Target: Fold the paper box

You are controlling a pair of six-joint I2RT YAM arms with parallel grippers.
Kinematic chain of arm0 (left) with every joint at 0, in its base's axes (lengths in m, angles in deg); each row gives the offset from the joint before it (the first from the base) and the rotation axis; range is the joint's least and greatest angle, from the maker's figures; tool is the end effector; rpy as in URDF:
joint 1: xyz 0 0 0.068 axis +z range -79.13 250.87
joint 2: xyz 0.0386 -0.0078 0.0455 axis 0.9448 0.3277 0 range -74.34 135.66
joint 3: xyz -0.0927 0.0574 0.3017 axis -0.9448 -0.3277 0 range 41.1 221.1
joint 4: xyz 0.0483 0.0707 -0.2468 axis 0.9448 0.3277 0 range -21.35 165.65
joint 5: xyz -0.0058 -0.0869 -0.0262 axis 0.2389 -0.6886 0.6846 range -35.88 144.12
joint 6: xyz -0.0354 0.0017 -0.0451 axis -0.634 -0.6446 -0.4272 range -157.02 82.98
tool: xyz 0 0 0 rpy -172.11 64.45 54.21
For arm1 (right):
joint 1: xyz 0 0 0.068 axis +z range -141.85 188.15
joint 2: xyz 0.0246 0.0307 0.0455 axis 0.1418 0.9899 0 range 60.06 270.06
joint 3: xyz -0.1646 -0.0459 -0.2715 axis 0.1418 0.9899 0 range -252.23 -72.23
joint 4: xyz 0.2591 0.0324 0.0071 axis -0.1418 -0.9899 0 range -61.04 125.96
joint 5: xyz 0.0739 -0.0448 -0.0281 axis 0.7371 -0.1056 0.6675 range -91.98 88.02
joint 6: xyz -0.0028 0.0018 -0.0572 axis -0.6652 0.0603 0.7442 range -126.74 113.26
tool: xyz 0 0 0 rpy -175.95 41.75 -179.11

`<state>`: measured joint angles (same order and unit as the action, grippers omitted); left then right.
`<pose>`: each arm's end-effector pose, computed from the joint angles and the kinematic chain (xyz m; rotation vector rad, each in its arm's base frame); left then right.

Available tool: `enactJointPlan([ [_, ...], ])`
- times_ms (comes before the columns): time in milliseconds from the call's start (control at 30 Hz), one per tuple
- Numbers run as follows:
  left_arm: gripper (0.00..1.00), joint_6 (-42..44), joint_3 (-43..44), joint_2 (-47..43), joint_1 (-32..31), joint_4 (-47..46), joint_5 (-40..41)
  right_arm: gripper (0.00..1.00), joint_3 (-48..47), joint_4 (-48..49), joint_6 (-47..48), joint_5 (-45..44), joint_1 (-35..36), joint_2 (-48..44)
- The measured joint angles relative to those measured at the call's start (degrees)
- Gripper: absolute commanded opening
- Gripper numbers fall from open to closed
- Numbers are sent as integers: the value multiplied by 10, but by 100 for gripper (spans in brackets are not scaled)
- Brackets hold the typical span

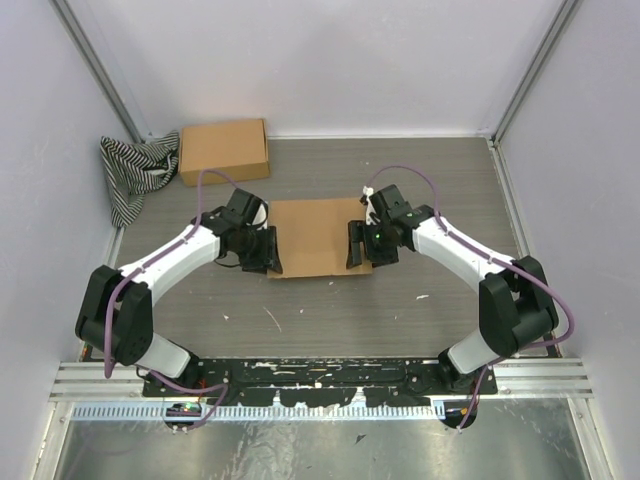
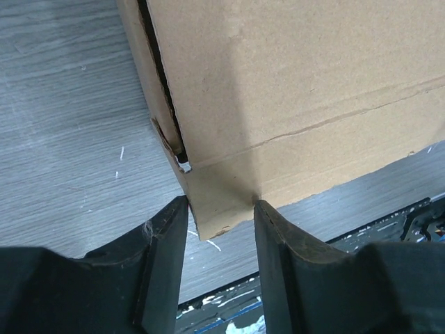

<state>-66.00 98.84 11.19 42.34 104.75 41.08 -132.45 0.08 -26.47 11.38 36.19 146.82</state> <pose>0.2505 -0.1466 0.2629 0.0631 2.7911 -0.5908 0.2610 0.1496 0.2701 -0.2770 2.7266 0.5657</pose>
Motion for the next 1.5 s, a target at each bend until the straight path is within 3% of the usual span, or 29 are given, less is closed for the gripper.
enactJointPlan([
  [567,46,14,0,0,12,28,-35,71,3,-22,22,80,-31,10],
  [1233,40,15,-14,56,14,-9,-68,66,49,5,15,54,-31,37],
  [1500,39,12,-14,78,14,-29,-68,58,49,19,14,25,-31,38],
])
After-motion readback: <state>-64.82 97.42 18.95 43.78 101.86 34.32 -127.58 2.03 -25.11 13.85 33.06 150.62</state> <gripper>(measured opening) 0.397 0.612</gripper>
